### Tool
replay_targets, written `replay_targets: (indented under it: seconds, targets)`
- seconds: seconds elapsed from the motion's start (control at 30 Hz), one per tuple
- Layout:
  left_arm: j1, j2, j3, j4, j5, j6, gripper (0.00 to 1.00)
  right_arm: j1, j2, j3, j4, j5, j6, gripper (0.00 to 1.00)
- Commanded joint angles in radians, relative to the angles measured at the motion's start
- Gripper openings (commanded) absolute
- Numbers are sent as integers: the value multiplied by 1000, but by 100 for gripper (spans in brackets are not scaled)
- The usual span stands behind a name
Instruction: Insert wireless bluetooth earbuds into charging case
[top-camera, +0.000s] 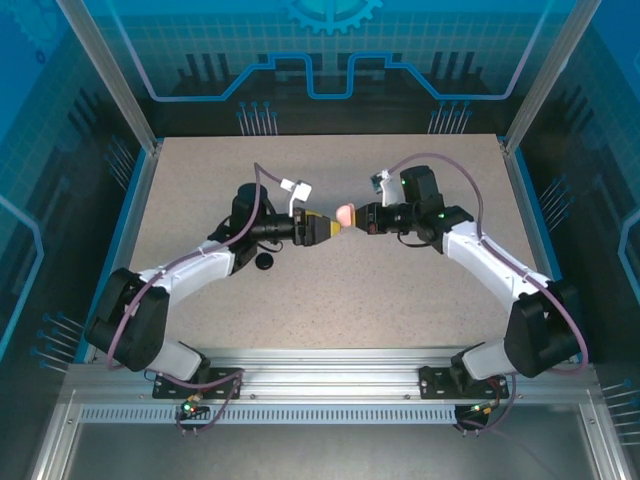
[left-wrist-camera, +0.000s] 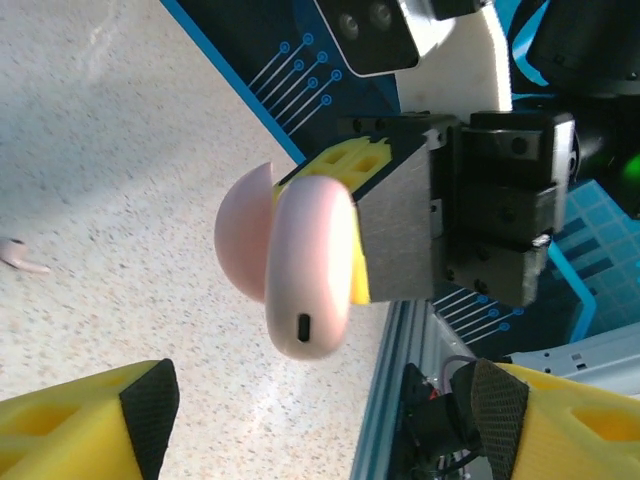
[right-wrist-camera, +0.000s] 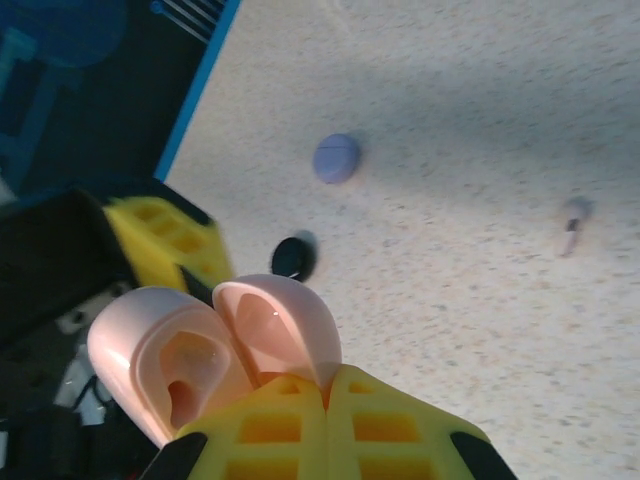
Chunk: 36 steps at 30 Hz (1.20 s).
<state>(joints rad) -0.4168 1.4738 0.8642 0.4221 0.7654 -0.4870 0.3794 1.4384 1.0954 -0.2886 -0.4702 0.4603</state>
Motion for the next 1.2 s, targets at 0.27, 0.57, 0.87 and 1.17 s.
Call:
replay_targets:
  seconds: [0.27,0.57,0.87,1.17]
  targets:
    - [29,95,281,-576,49,417,84,-13,147,215,-346,67,-424,0]
    - [29,271,510,-909,157,609,71,26,197,278,-435,94,-574,0]
    - [26,336,541,-946,210,635,65,55,214,282,-425,92,-569,0]
    - [8,351,518,-905,219,617,60,73,236,316,-421,85,-555,0]
